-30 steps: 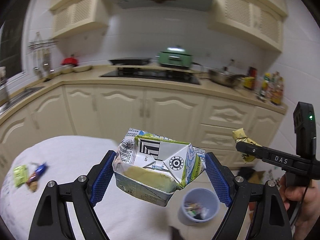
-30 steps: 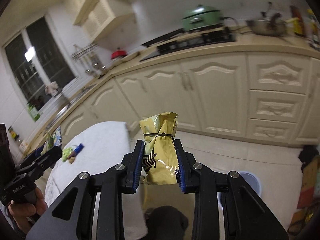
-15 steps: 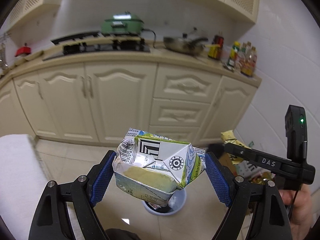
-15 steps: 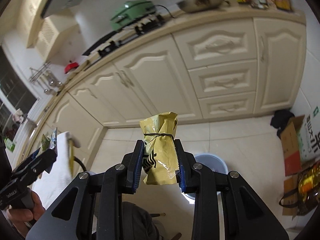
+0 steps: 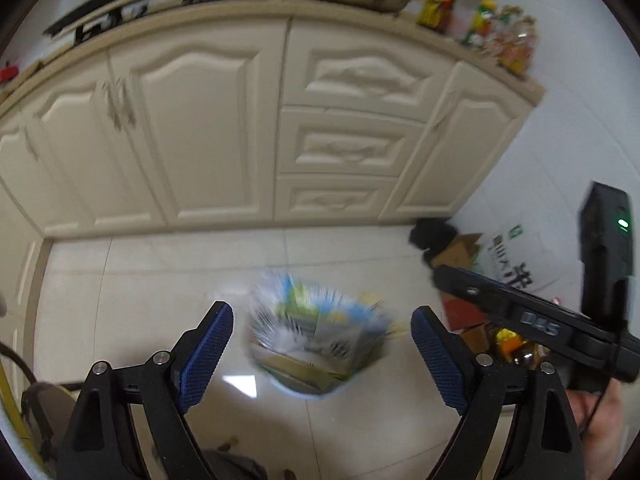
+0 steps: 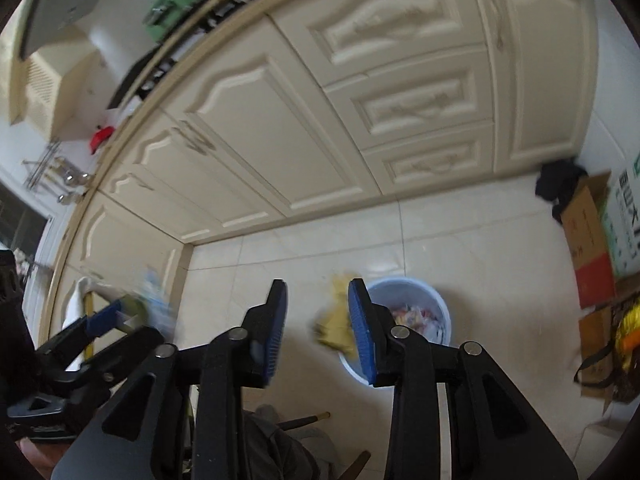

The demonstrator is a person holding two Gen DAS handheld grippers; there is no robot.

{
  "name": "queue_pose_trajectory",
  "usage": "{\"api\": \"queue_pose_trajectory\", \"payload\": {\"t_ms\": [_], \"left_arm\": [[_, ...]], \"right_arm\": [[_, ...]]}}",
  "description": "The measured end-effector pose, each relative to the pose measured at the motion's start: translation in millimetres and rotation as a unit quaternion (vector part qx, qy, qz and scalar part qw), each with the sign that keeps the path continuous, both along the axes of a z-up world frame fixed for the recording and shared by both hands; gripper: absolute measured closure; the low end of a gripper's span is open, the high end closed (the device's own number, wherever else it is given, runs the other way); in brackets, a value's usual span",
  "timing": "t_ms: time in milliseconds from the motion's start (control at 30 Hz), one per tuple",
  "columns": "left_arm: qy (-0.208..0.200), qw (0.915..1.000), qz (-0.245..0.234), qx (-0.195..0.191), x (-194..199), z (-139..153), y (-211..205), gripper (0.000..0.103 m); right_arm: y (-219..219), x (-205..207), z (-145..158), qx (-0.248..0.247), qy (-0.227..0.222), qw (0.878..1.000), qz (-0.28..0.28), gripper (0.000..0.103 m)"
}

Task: Collect trash
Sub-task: 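Carry both items to the blue bin and open both tools over it, then return both tools to the table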

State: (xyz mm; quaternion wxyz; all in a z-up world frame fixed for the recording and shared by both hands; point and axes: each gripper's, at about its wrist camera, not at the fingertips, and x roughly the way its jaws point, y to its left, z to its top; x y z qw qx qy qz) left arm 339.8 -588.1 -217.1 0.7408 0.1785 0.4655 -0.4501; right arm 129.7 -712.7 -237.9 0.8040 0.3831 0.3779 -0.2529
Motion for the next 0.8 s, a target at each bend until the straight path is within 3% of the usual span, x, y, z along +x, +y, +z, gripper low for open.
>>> {"api": "queue_pose_trajectory", "payload": {"t_ms": [100,367,667,800], "left_arm": [[-0.001,0.9998,0.015,0.011,17.8,-5.6,-9.7,0.002],[-0.037,0.9982,0.047,-0.004,25.2,18.9,4.3,0.002],[-0.081,0.9918,0.086,-0.048,-13.2,60.8,72.9,0.001],[-0.092,0.9877,0.101,-0.076,-37.5,83.8,148.9,0.001]], "right_arm": [[1.3,-5.5,-2.7,0.008,-0.004,1.0,-0.01,0.048],[12.6,-7.6,2.8,0.004,0.0,1.0,-0.027,0.002],[50.3,12.1,38.1,-0.021,-0.016,1.0,-0.006,0.0],[75.4,27.0,62.5,-0.038,-0.035,0.999,0.016,0.0]]}}
